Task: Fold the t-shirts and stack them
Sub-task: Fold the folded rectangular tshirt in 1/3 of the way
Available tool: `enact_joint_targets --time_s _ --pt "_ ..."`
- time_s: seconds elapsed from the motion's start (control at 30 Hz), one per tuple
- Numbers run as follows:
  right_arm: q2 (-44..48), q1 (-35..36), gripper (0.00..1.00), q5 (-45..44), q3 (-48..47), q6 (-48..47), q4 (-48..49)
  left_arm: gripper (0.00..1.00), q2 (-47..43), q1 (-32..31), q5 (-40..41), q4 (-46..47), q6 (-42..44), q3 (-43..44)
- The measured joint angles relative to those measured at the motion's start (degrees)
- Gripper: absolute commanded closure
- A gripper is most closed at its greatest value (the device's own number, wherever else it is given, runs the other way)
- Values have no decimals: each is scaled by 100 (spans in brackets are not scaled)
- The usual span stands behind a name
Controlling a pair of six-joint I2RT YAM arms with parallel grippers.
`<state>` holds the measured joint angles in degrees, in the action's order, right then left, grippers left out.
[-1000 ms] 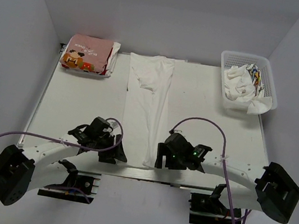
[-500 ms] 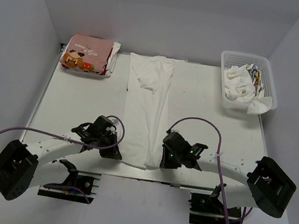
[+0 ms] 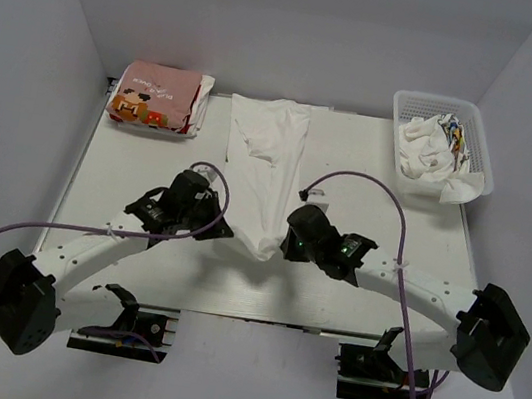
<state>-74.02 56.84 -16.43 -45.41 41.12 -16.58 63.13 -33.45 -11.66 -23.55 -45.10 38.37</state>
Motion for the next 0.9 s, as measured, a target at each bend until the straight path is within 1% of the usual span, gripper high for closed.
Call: enact_joint_targets --time_s 0.13,0.23,0.4,0.67,0.77,0.8,0.9 --pt "-267 -164 93 -514 -549 -70 2 100 315 42 577 -48 -44 608" --pt "-511 -308 93 -793 -968 -214 22 100 745 83 1005 -109 -28 1215" --pt "-960 -640 93 -1071 -1580 -509 138 100 1456 236 1394 -173 68 2017" --pt "-2020 -1252 93 -922 -2500 -997 345 100 2404 636 1687 -190 269 2758" --pt "-2446 -1440 93 -780 -2876 -1126 365 100 2728 813 1676 -74 415 2920" --pt "-2594 -1499 91 -741 -2990 -1147 391 100 2855 852 1661 -9 466 2970" --pt "-2983 -1668 91 -608 -3300 -1204 404 100 3357 981 1552 131 614 3254"
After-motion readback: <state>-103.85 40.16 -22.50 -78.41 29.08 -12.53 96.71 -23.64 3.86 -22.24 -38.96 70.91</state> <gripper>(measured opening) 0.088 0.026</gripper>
